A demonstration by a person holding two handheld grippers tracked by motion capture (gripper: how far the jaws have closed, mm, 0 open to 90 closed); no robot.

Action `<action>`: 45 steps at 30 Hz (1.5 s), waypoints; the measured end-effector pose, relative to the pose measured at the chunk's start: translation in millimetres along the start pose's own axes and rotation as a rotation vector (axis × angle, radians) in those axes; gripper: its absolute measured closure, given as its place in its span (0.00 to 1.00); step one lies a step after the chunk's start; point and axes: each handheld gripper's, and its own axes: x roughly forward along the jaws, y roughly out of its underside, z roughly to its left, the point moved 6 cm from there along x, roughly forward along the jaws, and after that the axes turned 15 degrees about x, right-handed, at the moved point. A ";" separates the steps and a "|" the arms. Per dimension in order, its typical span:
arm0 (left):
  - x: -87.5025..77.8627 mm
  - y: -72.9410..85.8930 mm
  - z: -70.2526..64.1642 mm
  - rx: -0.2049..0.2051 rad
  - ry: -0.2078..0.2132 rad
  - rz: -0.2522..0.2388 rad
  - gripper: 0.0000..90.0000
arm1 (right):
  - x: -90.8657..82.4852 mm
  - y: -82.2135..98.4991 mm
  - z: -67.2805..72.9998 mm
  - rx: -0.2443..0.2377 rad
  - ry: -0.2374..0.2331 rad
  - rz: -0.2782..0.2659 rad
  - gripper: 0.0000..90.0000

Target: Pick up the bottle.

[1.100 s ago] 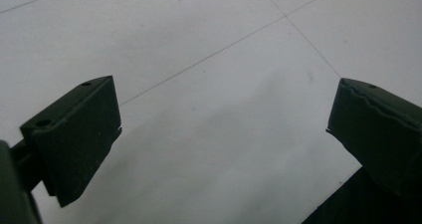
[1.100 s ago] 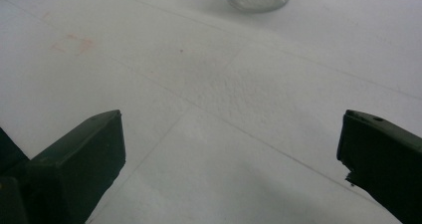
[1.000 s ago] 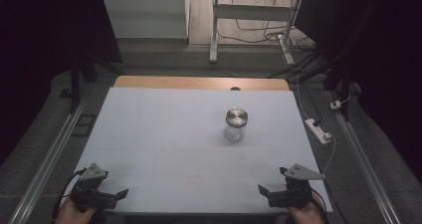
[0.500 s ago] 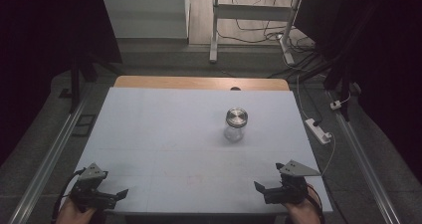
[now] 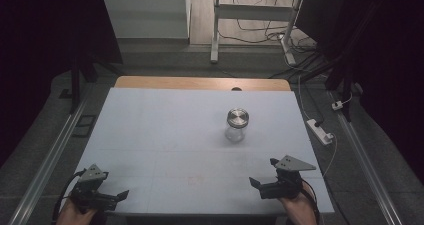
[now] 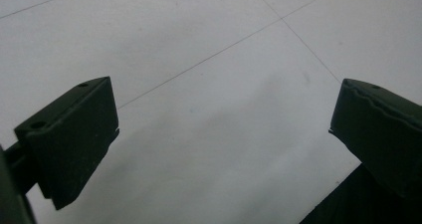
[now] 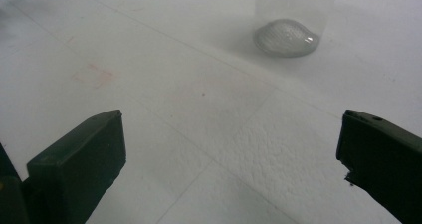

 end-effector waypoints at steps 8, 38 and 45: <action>0.4 -0.1 -0.1 0.001 0.000 0.002 0.00 | 14.6 -14.7 2.3 -0.017 -0.005 -0.013 0.00; 0.2 0.4 2.0 -0.023 0.020 -0.005 0.00 | 79.8 -58.1 -16.8 0.015 0.028 0.001 0.00; 0.1 0.8 2.7 -0.029 0.024 -0.008 0.00 | 99.7 -66.9 -24.1 0.020 0.068 0.023 0.00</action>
